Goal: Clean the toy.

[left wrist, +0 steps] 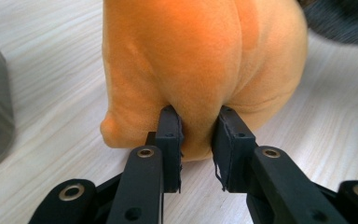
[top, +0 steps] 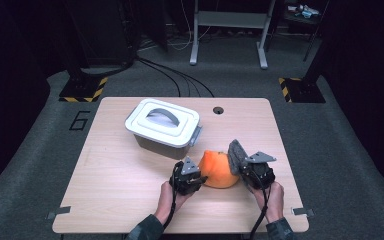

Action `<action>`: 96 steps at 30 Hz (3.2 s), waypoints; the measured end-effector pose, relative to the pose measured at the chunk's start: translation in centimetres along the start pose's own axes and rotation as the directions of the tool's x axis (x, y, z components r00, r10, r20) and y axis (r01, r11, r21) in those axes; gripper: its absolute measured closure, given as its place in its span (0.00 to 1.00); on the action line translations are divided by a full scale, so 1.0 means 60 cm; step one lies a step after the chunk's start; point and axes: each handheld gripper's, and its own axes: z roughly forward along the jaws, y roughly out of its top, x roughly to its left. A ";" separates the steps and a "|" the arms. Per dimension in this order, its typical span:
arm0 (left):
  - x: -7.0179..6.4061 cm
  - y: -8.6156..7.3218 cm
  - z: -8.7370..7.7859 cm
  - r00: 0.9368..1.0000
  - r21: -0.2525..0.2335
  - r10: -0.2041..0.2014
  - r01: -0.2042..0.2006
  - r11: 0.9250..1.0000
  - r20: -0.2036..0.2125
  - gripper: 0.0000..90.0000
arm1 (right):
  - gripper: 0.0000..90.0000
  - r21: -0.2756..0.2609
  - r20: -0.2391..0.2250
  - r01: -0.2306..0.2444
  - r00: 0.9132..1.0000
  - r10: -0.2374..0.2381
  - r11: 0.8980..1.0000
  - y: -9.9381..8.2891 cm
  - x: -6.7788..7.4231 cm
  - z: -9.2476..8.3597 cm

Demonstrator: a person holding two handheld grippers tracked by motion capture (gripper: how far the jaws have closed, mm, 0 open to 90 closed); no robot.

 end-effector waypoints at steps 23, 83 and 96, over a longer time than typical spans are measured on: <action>0.005 0.008 0.023 1.000 0.025 0.014 -0.014 1.000 -0.017 0.73 | 0.82 -0.015 -0.094 0.071 0.993 -0.072 0.997 0.040 0.063 0.029; 0.005 0.004 0.012 0.997 0.010 -0.077 0.076 0.997 0.007 0.81 | 0.82 -0.021 -0.084 0.092 0.992 -0.094 0.996 0.041 0.068 0.009; 0.005 0.007 0.014 0.999 0.021 -0.043 0.044 0.999 -0.010 0.77 | 0.82 0.030 -0.055 0.004 0.998 -0.003 1.000 0.006 0.019 0.019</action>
